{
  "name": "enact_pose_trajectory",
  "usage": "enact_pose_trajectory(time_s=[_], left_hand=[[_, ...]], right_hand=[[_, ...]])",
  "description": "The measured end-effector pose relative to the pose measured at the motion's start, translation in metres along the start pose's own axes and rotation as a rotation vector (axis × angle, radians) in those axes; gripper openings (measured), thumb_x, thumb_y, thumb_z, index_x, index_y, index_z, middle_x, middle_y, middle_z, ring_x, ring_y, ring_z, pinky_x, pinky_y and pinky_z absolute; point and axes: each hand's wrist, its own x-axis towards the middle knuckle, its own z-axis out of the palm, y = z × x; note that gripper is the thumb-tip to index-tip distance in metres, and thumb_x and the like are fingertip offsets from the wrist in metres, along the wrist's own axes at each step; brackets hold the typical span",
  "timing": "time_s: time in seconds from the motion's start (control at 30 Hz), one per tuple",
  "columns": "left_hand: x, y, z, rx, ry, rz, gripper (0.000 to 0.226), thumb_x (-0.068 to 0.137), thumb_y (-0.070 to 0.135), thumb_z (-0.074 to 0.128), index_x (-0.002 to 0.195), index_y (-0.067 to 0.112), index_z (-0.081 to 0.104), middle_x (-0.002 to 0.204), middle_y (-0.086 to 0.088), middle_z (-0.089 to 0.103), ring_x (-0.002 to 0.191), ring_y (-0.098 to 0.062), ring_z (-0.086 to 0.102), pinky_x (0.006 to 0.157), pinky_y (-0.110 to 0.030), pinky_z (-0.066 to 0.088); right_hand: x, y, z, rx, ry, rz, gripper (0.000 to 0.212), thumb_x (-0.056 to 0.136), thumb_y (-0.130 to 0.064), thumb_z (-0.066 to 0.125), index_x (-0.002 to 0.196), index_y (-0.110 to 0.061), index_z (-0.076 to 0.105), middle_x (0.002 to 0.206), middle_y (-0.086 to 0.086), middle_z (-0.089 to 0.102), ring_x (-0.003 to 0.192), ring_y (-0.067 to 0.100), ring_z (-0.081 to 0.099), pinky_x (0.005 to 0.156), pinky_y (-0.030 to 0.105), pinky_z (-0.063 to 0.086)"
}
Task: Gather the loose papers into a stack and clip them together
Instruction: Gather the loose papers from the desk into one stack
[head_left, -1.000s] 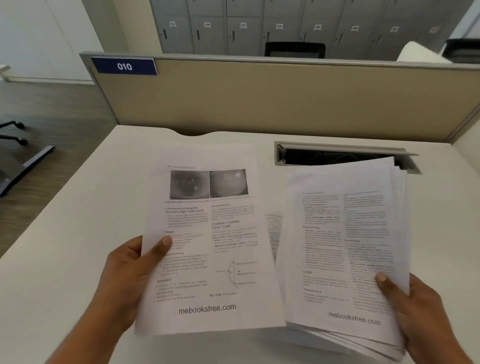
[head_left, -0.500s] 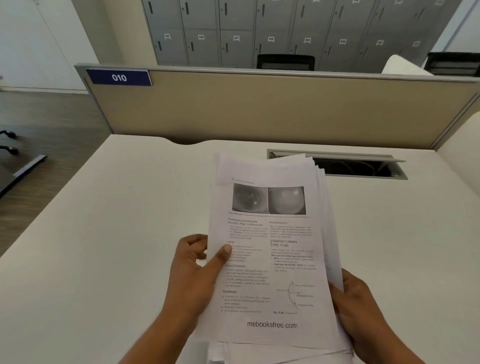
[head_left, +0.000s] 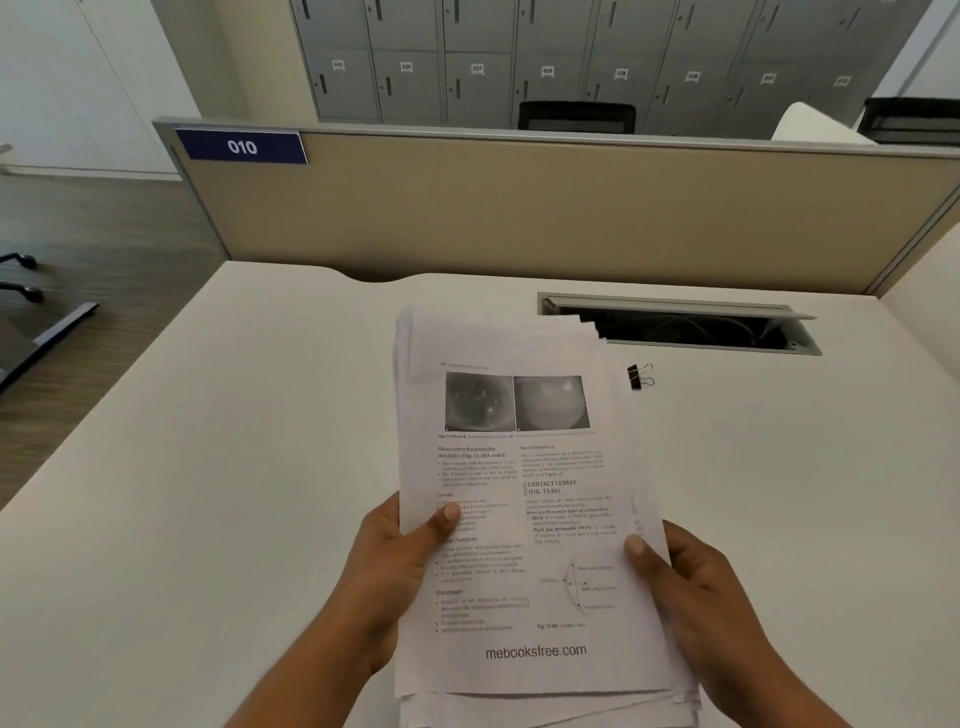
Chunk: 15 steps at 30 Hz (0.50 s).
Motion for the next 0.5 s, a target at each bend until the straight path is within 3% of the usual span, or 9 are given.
enact_pose_trajectory(time_s=[0.1, 0.2, 0.3, 0.37, 0.43, 0.5], left_hand=[[0.003, 0.0, -0.013, -0.023, 0.019, 0.007, 0.021, 0.095, 0.017, 0.065, 0.114, 0.017, 0.072, 0.103, -0.011, 0.081, 0.091, -0.033, 0.079, 0.082, -0.054, 0.062], [0.008, -0.001, -0.035, -0.043, 0.064, 0.005, 0.024, 0.093, 0.015, 0.066, 0.116, 0.014, 0.072, 0.105, -0.015, 0.08, 0.093, -0.037, 0.077, 0.088, -0.058, 0.058], [0.011, -0.006, -0.056, -0.066, 0.102, -0.013, 0.027, 0.091, 0.015, 0.067, 0.117, 0.013, 0.071, 0.106, -0.017, 0.079, 0.094, -0.042, 0.076, 0.089, -0.061, 0.057], [0.011, -0.01, -0.066, -0.072, 0.117, -0.011, 0.024, 0.092, 0.014, 0.065, 0.116, 0.013, 0.071, 0.106, -0.017, 0.079, 0.093, -0.042, 0.076, 0.087, -0.061, 0.057], [0.01, -0.015, -0.071, -0.073, 0.125, -0.01, 0.022, 0.093, 0.014, 0.064, 0.114, 0.015, 0.071, 0.104, -0.017, 0.08, 0.09, -0.042, 0.077, 0.085, -0.061, 0.058], [0.009, -0.018, -0.074, -0.084, 0.12, -0.009, 0.021, 0.093, 0.013, 0.063, 0.112, 0.016, 0.072, 0.103, -0.017, 0.08, 0.088, -0.041, 0.077, 0.082, -0.058, 0.06]], right_hand=[[0.009, 0.012, -0.006, -0.114, 0.093, -0.006, 0.027, 0.095, -0.028, 0.053, 0.096, -0.017, 0.077, 0.096, 0.005, 0.079, 0.087, 0.025, 0.073, 0.07, 0.036, 0.054], [0.021, 0.035, -0.018, -0.538, 0.314, -0.066, 0.018, 0.09, -0.041, 0.061, 0.1, -0.028, 0.07, 0.108, -0.009, 0.072, 0.1, 0.017, 0.067, 0.07, 0.025, 0.048], [0.03, 0.064, -0.03, -1.039, 0.362, 0.026, 0.068, 0.078, -0.066, 0.06, 0.131, -0.023, 0.053, 0.136, -0.002, 0.053, 0.125, 0.021, 0.052, 0.095, 0.036, 0.049], [0.032, 0.073, -0.03, -1.187, 0.363, 0.12, 0.096, 0.069, -0.08, 0.055, 0.141, -0.017, 0.042, 0.142, 0.003, 0.046, 0.131, 0.024, 0.045, 0.096, 0.04, 0.048], [0.035, 0.079, -0.028, -1.3, 0.348, 0.193, 0.11, 0.061, -0.088, 0.051, 0.141, -0.014, 0.038, 0.138, 0.004, 0.046, 0.128, 0.025, 0.045, 0.092, 0.039, 0.05], [0.04, 0.085, -0.026, -1.384, 0.357, 0.233, 0.108, 0.057, -0.089, 0.051, 0.134, -0.014, 0.04, 0.131, 0.004, 0.048, 0.122, 0.025, 0.047, 0.087, 0.039, 0.052]])
